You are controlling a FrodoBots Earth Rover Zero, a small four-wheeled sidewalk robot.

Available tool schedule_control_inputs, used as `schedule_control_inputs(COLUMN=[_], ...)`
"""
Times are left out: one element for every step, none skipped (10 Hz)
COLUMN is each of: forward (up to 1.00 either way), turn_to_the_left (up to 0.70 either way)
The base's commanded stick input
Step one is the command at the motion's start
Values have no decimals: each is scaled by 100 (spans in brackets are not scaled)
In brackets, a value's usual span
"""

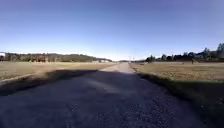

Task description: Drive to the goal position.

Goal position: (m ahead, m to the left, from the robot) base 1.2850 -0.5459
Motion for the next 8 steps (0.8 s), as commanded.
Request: schedule_control_inputs(forward=[0, 0, 40, 46, 50, 50, 50, 50], turn_to_the_left=[0, 0, 0, 0, 0, 0, 0, 0])
